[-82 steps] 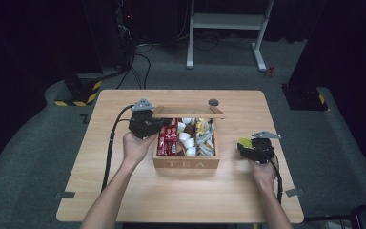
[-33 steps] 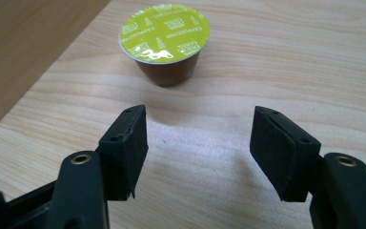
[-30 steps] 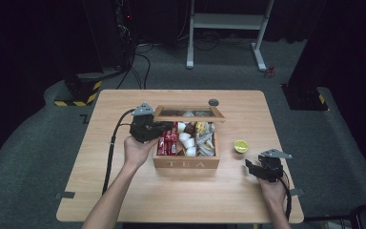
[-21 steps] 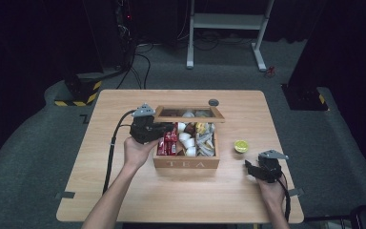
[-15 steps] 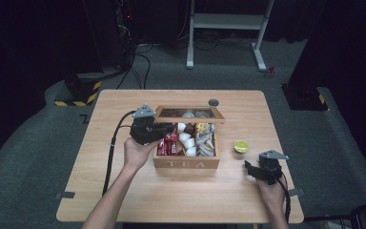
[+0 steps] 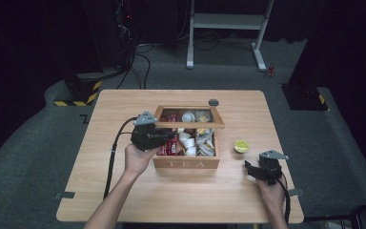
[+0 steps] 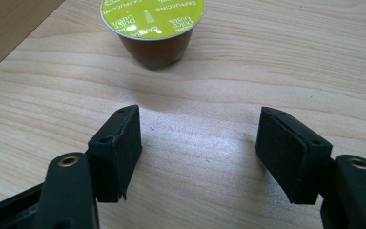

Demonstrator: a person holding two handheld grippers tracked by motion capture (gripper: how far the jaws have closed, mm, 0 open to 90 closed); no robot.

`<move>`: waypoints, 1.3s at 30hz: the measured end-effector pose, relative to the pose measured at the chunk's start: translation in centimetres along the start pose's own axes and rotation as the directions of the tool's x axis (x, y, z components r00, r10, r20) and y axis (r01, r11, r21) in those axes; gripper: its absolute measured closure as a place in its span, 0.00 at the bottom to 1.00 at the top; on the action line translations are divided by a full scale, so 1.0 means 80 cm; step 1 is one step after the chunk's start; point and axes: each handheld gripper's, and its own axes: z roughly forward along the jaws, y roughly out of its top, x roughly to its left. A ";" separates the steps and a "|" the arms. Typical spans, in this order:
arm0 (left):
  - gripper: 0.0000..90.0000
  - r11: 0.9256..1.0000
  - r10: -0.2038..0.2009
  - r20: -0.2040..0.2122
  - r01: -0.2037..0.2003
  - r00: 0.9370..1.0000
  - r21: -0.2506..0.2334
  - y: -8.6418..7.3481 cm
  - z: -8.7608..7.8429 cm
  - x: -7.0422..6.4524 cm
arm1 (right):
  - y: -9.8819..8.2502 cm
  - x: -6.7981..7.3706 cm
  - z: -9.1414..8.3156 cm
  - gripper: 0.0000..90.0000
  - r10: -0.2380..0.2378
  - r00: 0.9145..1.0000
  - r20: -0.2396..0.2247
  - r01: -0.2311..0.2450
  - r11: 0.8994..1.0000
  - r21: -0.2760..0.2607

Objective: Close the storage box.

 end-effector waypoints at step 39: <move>0.77 0.998 -0.032 0.031 0.030 0.999 0.050 -0.067 0.014 -0.012 | 0.000 0.000 0.000 0.34 -0.001 1.000 0.000 0.001 1.000 0.003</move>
